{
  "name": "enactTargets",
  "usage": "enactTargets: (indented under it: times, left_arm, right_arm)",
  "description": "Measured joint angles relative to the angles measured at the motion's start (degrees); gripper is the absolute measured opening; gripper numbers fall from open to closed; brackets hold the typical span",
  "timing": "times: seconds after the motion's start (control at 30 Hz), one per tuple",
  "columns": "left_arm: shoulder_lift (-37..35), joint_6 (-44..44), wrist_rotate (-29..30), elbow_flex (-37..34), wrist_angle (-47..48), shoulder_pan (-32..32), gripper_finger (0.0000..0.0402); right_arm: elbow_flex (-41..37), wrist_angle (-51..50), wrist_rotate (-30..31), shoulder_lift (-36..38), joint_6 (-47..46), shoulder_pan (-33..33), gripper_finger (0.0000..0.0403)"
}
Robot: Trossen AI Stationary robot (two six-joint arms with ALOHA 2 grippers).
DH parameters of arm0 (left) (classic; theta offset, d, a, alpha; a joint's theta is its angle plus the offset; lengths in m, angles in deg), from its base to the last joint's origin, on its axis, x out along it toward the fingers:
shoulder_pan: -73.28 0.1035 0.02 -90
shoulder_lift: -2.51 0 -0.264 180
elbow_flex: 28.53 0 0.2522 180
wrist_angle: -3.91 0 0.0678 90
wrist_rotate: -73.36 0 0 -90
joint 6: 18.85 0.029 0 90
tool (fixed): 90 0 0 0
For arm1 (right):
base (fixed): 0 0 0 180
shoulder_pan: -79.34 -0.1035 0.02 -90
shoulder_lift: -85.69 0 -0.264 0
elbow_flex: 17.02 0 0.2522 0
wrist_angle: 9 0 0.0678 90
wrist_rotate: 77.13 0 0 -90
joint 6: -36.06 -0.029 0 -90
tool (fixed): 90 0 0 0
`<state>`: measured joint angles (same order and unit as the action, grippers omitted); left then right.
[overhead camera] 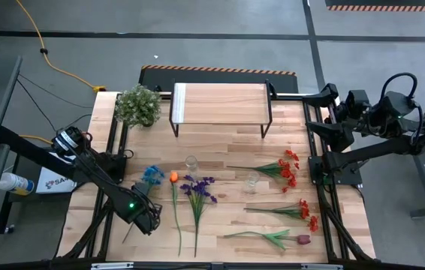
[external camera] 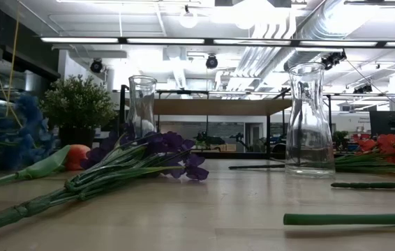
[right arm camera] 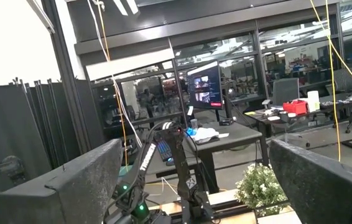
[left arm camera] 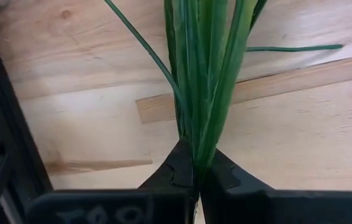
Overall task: Pick and place flowers into a vace then onto a shelf
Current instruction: Put the blue flowers into the left transparent vase
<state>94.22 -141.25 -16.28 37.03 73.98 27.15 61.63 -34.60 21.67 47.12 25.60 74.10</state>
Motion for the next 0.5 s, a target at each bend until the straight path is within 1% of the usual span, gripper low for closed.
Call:
enactTargets:
  times: [0.23, 0.5]
  left_arm:
    - [0.0, 0.6, 0.2, 3.7, 5.0, 0.0, 0.0038]
    - [0.0, 1.1, 0.9, 12.8, 15.6, 0.0, 0.0038]
  right_arm:
    - [0.0, 0.0, 0.0, 0.0, 0.0, 0.0, 0.0394]
    - [0.0, -0.9, 0.0, 0.0, 0.0, 0.0, 0.0394]
